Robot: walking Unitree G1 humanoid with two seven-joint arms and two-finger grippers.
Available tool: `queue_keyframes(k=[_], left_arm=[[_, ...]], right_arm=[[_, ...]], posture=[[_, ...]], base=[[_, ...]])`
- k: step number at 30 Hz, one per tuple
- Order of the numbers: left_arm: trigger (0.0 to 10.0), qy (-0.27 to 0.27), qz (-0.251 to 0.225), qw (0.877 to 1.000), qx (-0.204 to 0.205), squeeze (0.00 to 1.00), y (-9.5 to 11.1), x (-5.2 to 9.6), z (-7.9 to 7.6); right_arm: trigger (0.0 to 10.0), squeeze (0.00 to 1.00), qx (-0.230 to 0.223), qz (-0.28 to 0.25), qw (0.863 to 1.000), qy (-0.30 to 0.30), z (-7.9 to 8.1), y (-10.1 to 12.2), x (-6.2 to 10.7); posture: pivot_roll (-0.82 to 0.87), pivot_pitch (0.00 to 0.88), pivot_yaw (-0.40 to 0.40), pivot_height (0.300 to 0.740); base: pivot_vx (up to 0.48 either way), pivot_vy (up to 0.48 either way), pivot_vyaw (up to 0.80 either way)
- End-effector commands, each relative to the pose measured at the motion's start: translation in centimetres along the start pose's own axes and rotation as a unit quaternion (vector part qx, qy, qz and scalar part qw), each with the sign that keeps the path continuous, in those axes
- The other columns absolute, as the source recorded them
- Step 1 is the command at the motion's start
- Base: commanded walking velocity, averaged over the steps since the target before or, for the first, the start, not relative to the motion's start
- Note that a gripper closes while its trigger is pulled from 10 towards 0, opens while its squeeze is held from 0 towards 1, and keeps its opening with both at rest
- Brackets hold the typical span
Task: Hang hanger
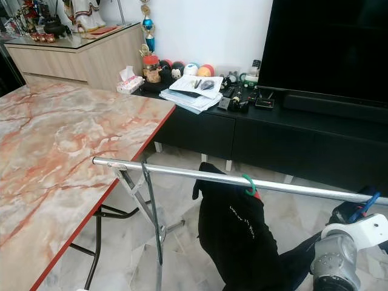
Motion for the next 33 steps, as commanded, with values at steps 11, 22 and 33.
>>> queue_keyframes(k=[11, 22, 33], left_arm=[[10.0, 0.004, 0.01, 1.0, -0.008, 0.0, -0.5, 0.1, 0.4], [10.0, 0.001, 0.01, 1.0, -0.01, 0.0, -0.5, 0.1, 0.3], [10.0, 0.004, 0.009, 1.0, -0.015, 0.0, -0.1, 0.0, 0.3]], right_arm=[[0.0, 0.0, 0.022, 0.017, 1.0, -0.013, -0.7, -1.1, 0.0], [0.0, 0.0, 0.115, -0.024, 0.993, 0.003, -1.0, -0.1, 0.8], [0.0, 0.0, 0.241, -0.078, 0.966, 0.051, -0.9, 1.8, 3.3]], posture=[[0.07, 0.0, 0.062, 0.74], [0.06, 0.0, 0.056, 0.74], [0.01, 0.0, 0.055, 0.74]], base=[[0.0, 0.0, 0.0], [0.0, 0.0, 0.0], [0.0, 0.0, 0.0]])
Point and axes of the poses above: a point about 5 cm out from each wrist's last joint towards the gripper, its own x axis pointing back from the gripper into the wrist, its own y axis along the axis of the wrist's last joint, z = x × y, the point moved 6 cm from there along -x, pointing out of the wrist towards the gripper, and after that the axes turned 14 degrees about -x, right-handed, at the moved point
